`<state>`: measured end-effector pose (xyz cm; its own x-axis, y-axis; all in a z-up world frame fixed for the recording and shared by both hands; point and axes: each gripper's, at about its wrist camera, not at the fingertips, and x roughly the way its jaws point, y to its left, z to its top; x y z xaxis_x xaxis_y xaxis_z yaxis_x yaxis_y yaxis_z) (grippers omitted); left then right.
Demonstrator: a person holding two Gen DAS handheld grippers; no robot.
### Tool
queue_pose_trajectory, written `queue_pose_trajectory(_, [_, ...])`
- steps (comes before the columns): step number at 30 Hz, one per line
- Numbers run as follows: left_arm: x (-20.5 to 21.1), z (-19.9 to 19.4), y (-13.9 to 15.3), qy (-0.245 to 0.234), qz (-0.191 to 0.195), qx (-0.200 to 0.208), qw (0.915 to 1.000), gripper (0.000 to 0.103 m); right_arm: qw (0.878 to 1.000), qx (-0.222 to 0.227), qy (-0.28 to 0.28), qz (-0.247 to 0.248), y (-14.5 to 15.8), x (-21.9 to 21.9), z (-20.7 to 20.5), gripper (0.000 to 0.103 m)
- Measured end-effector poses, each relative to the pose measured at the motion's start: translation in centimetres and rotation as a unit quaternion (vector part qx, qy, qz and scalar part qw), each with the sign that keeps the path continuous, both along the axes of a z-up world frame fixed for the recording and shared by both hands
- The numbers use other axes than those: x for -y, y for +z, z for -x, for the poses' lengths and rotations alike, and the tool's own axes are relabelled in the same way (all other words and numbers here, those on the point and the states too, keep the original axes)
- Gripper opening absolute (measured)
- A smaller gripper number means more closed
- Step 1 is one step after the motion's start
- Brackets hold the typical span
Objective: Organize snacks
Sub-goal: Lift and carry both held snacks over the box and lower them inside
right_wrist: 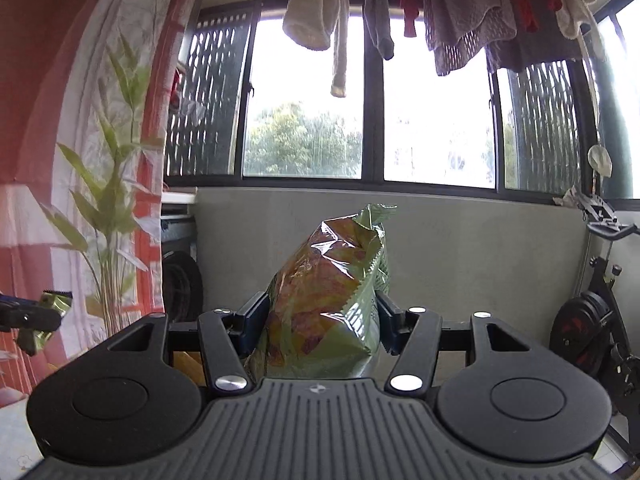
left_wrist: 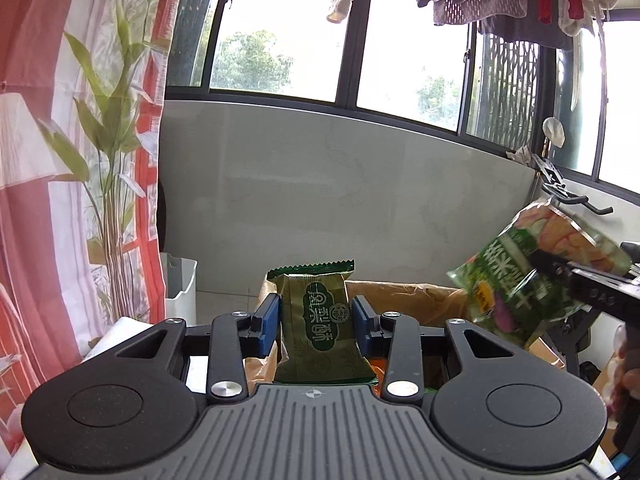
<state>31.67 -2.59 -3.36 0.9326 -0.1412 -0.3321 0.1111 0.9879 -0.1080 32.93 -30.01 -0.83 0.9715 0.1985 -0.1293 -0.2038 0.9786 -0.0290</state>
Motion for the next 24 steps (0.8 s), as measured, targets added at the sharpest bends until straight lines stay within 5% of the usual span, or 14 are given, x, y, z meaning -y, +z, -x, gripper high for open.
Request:
queue_pose_trajectory(7, [0.6, -1.5, -1.1, -0.002, -0.004, -0.017, 0.9999, 0.041, 0.991, -0.130, -0.010, 0.038, -4.4, -2.9, -4.1, 0.059])
queue_pose_trajectory(11, [0.6, -2.1, -1.4, -0.002, -0.004, -0.028, 0.9996, 0.041, 0.985, -0.173, -0.021, 0.016, -4.3, -2.3, -4.9, 0.077])
queue_pose_trajectory(17, [0.8, -2.4, -1.7, 0.001, -0.001, -0.039, 0.9992, 0.041, 0.990, -0.141, 0.003, -0.025, -2.9, -0.2, -3.3, 0.080])
queue_pose_trajectory(19, [0.9, -2.4, -1.8, 0.000, 0.000, -0.042, 0.9991, 0.041, 0.990, -0.141, 0.011, -0.016, -2.6, -0.1, -3.2, 0.073])
queue_pose_trajectory(21, [1.1, -2.3, -1.8, -0.001, -0.001, -0.043, 0.9991, 0.041, 0.990, -0.140, 0.011, 0.006, -2.7, -0.4, -3.3, 0.047])
queue_pose_trajectory(24, [1.3, -2.3, -1.8, -0.003, -0.002, -0.044, 0.9990, 0.041, 0.989, -0.146, 0.027, 0.021, -2.9, -0.9, -3.8, 0.029])
